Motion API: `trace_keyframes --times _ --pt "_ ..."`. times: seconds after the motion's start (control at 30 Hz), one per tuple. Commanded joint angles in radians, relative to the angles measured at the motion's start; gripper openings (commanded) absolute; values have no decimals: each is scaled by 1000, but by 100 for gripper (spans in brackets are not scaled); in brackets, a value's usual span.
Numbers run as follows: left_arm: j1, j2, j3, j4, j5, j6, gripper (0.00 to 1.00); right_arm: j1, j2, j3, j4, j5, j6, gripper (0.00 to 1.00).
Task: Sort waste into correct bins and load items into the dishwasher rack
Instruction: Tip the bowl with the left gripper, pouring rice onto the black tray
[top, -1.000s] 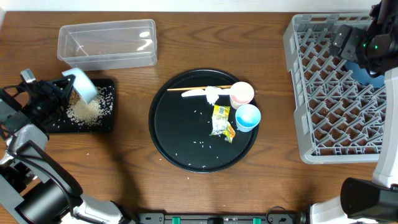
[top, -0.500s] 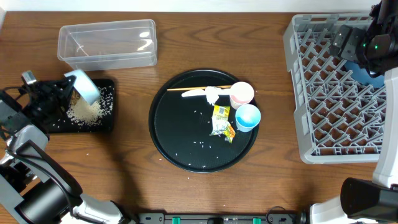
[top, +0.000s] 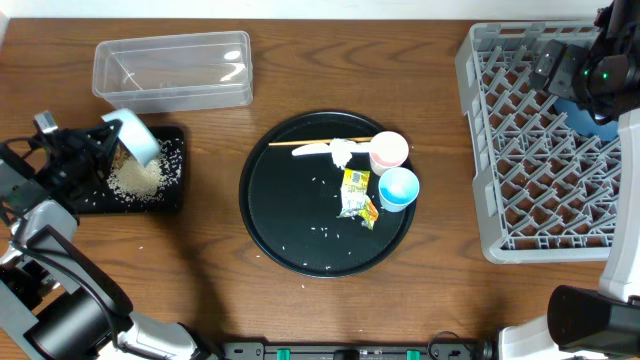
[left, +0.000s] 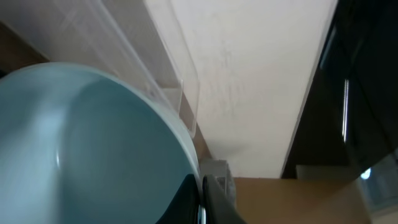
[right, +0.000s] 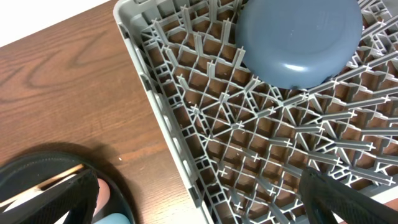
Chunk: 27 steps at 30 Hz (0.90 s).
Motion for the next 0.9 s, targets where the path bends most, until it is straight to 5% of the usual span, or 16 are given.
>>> trace_keyframes --times 0.0,0.37,0.67,0.87 --pt "-11 -3 10 47 78 -1 6 -6 -4 -3 -1 11 12 99" --pt "-134 -188 10 564 171 -333 6 -6 -4 -3 -1 11 12 99" --pt "-273 -307 11 562 67 -331 6 -6 -4 -3 -1 11 12 99" --pt "-264 -306 11 351 -346 -290 6 -6 -4 -3 -1 11 12 99"
